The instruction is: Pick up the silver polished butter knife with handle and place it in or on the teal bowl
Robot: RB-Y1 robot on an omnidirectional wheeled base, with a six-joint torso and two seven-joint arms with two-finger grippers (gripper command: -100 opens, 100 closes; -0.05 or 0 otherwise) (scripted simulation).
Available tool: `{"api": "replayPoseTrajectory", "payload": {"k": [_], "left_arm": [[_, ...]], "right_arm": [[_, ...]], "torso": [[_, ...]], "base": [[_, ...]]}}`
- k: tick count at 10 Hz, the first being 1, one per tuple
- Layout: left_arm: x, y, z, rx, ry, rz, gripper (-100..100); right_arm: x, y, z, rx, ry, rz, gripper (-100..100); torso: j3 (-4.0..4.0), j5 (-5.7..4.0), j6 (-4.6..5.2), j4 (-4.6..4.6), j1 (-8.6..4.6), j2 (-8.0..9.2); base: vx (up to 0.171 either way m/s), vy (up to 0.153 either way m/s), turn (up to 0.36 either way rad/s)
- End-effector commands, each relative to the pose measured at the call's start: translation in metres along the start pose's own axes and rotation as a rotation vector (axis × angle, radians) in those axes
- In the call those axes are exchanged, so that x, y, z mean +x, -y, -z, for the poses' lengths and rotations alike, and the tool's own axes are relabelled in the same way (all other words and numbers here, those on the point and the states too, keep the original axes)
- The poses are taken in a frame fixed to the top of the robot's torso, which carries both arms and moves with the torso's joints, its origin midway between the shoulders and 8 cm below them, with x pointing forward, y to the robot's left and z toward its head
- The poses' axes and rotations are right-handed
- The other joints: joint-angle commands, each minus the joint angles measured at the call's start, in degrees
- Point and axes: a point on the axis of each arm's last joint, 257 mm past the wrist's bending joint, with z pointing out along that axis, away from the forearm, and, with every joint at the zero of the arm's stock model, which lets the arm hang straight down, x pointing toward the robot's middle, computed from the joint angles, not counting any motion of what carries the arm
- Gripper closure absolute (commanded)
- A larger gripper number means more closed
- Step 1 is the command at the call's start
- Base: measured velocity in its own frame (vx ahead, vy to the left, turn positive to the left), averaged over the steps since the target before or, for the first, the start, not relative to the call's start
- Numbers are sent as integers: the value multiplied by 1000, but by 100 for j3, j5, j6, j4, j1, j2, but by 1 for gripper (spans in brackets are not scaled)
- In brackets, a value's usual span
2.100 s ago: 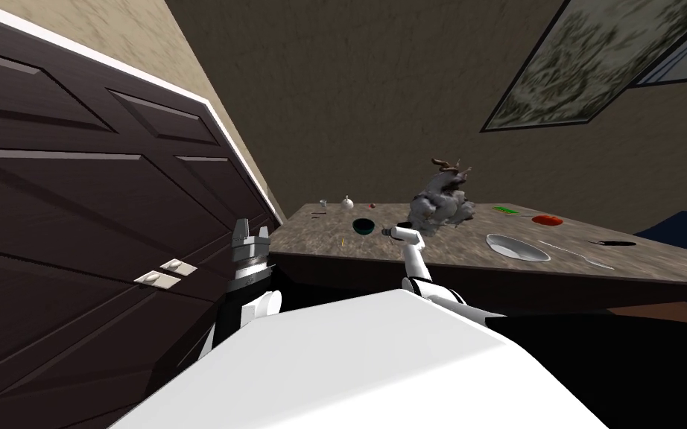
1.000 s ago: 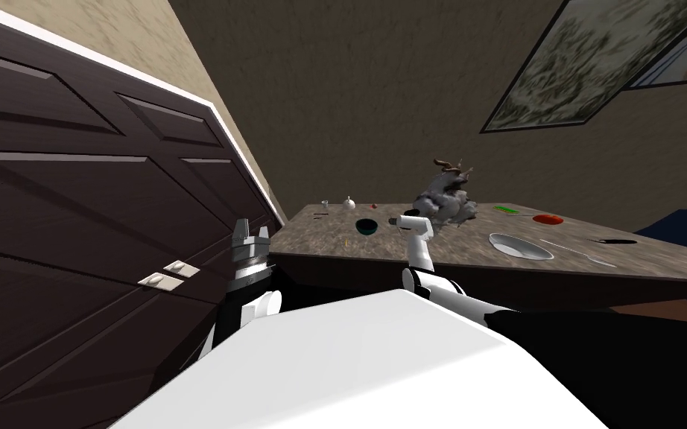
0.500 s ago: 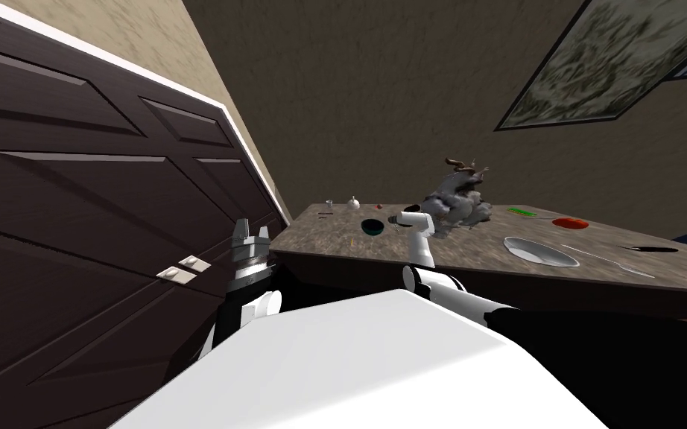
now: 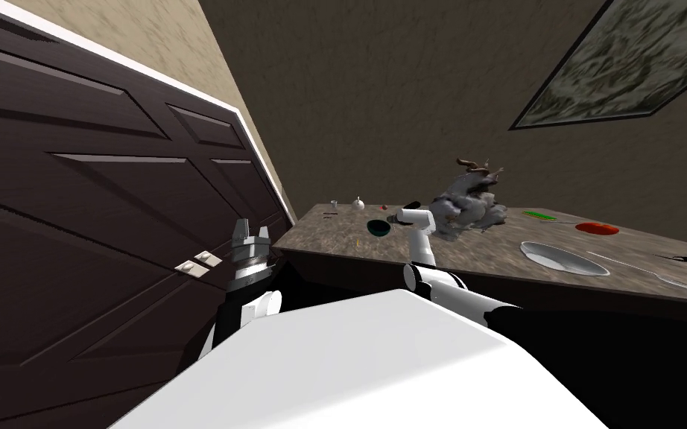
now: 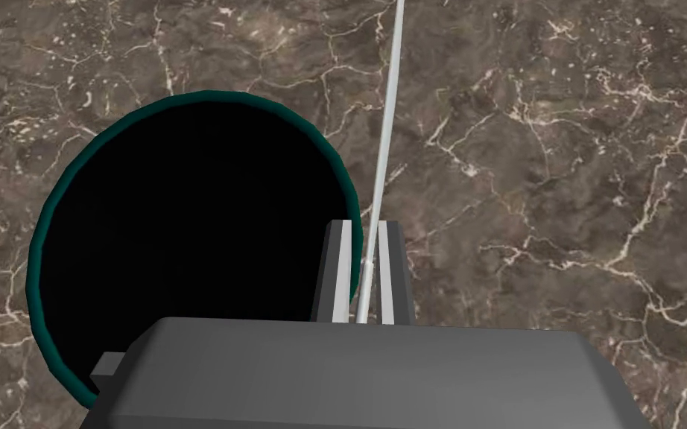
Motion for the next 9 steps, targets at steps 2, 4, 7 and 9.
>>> {"api": "replayPoseTrajectory", "payload": {"k": [2,4,7,9], "left_arm": [[0,0,0,0,0,0,0],[0,0,0,0,0,0,0],[0,0,0,0,0,0,0],[0,0,0,0,0,0,0]], "right_arm": [[-3,6,5,20,34,4,100],[-5,10,9,33,54,7,100],[-5,11,12,40,64,8,100],[-6,12,12,42,67,8,-100]], "torso": [[-3,-1,-1,-1,-2,-4],[-3,-3,-1,-1,-11,-4],[-2,-5,-3,-2,-14,-2],[0,-10,3,-3,-38,3]], "base": [[25,65,69],[13,54,73],[13,44,49],[1,3,-1]]}}
